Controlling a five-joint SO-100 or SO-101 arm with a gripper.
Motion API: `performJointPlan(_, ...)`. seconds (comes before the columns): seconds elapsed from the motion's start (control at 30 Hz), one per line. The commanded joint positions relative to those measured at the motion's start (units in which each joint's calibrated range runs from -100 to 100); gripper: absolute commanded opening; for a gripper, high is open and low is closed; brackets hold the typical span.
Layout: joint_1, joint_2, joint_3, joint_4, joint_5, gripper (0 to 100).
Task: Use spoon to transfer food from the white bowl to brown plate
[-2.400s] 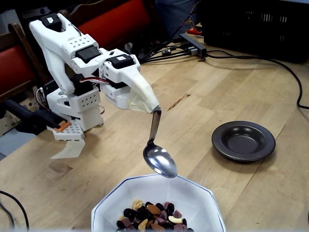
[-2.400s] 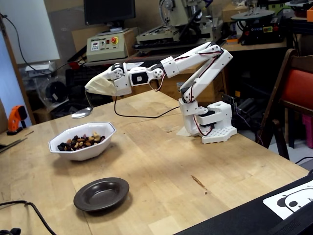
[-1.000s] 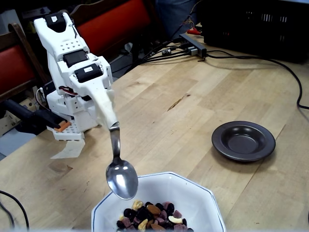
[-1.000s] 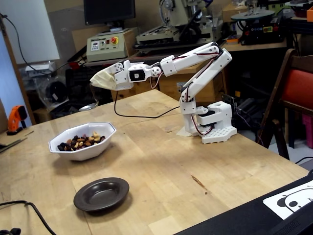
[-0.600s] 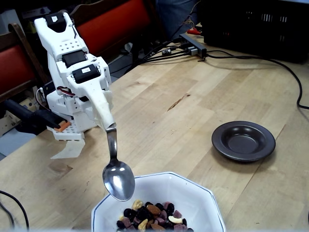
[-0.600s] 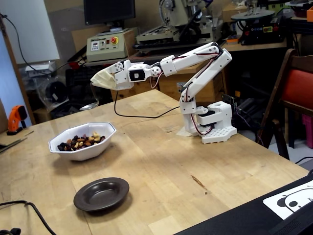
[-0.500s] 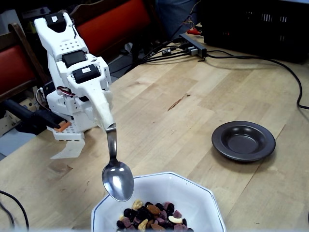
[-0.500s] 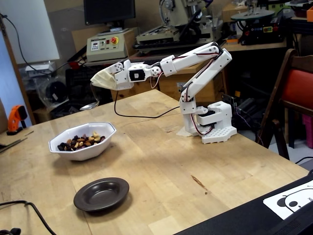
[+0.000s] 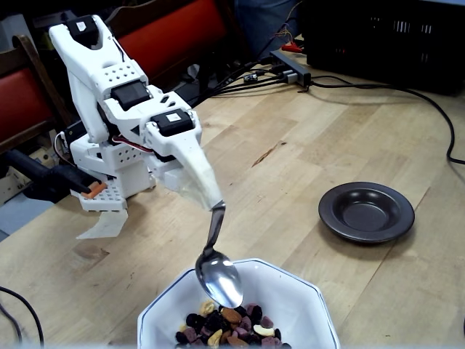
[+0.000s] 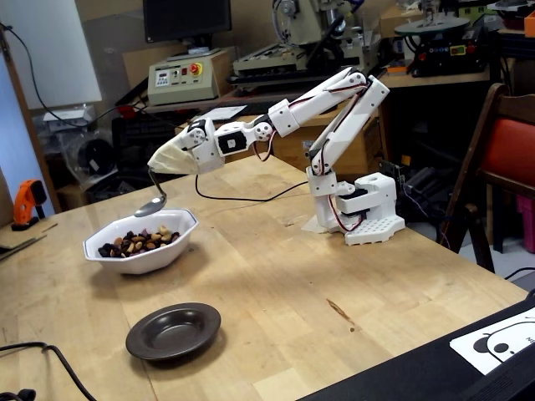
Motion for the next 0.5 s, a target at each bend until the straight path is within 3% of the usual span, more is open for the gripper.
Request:
performJointPlan(0.0, -0.6, -0.2, -0.9, -1.3, 0.3, 3)
performJointPlan(0.47, -0.7, 4.7, -0.9, -1.7, 0.4, 3)
